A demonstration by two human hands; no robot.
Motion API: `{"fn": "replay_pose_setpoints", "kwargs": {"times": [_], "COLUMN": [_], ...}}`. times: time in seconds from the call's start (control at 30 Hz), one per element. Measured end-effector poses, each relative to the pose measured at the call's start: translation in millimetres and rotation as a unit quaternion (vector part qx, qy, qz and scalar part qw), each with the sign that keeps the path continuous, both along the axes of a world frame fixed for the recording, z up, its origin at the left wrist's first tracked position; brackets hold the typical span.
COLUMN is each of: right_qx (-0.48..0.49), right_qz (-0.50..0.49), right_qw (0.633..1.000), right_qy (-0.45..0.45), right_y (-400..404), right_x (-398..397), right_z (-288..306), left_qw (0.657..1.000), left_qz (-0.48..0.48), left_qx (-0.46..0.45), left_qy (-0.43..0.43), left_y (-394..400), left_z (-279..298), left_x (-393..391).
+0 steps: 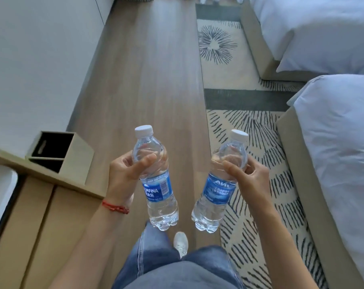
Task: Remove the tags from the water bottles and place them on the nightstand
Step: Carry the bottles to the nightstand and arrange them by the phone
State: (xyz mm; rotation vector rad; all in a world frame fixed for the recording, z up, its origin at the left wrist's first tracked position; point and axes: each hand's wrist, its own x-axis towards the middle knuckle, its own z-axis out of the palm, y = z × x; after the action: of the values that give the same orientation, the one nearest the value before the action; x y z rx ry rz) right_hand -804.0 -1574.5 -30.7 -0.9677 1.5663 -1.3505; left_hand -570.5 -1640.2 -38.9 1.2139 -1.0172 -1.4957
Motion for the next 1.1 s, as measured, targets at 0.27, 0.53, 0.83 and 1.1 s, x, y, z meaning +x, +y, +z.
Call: {"fn": "replay_pose_setpoints", "kwargs": {"times": [0.27,0.53,0.83,1.1], "right_qx": [-0.001,-0.004,-0.015,-0.022], "right_qz": [-0.015,-0.052,-0.093,-0.091], "right_qw": [1.0,0.999,0.995,0.996], "right_qy": [-0.015,-0.009,-0.03,-0.015], "right_y": [-162,-354,-500,-628], "right_x": [-43,-75,-152,-265], "right_z": [-12,-11,-18,-21], "left_qw": [1.0,0.999,0.997,0.996], "left_qz": [-0.015,-0.029,-0.068,-0.076], "left_qx": [0.002,0.0,0.017,0.026], "left_qy": [-0.008,-0.016,-0.029,-0.028], "left_y": [-170,-370,-541,-671], "left_z": [-7,-2,-10,-15], "left_x": [-41,-76,-154,-275]}}
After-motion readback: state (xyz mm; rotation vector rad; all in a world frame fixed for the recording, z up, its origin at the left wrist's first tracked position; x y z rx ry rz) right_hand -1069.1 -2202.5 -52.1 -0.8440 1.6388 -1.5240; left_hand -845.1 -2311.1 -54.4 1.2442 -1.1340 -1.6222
